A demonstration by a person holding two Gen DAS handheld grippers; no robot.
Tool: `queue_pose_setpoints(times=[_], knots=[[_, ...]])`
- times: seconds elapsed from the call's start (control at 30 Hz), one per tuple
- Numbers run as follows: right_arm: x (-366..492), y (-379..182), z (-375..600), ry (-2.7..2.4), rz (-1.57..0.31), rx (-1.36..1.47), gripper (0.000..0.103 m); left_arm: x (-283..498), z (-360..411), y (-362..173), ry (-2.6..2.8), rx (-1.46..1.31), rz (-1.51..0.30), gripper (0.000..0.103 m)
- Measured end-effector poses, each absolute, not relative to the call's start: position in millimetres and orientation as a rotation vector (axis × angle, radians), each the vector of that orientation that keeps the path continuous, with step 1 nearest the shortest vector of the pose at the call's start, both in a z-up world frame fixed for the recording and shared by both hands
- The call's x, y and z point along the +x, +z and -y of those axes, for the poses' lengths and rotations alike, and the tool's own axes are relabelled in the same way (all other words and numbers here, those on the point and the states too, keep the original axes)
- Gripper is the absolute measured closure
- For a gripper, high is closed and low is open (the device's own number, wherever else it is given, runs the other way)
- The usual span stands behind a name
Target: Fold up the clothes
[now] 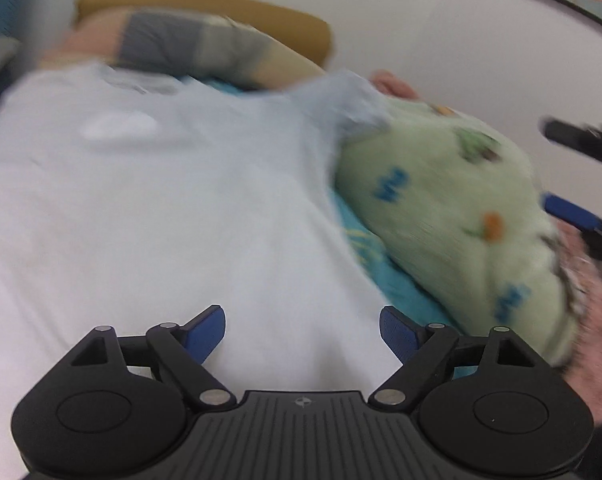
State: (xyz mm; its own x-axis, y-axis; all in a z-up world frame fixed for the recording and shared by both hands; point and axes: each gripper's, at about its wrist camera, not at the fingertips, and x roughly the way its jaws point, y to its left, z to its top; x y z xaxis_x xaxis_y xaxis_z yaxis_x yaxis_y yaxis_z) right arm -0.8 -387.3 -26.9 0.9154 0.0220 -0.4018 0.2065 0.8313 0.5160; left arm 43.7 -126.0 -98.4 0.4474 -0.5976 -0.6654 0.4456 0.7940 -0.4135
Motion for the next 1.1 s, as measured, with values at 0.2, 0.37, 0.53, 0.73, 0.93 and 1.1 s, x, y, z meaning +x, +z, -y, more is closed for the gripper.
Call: queue_pose_setpoints(times=[0.2,0.37,0.53,0.73,0.93,1.1], knots=[[-17,-26,406,-0.136,-0.364,0.611,0.021,-7,201,-120,-0.826,-0.09,-0.971,0.019],[-22,-30,421,-0.155,-0.346,0.639,0.02,-22,244,-150,-0.875,0.064,-0.99,0.033],[-19,-41,429,-0.149,-0.369,0.693,0.02,-30,261,-160,-0.866,0.259,-0.926,0.085],[-16,-44,434,-0.123,-0.373,0.721,0.02,-22,239,-143,-0.909,0.113,-0.942,0.1],[-14,-48,446,-0.076,-0.386,0.775,0.02,-14,225,-153,-0.897,0.002,-1.063,0.099],[-3,-53,444,0.025,-0.408,0.818,0.02,13,195,-132,-0.821,-0.144,-1.099,0.05]])
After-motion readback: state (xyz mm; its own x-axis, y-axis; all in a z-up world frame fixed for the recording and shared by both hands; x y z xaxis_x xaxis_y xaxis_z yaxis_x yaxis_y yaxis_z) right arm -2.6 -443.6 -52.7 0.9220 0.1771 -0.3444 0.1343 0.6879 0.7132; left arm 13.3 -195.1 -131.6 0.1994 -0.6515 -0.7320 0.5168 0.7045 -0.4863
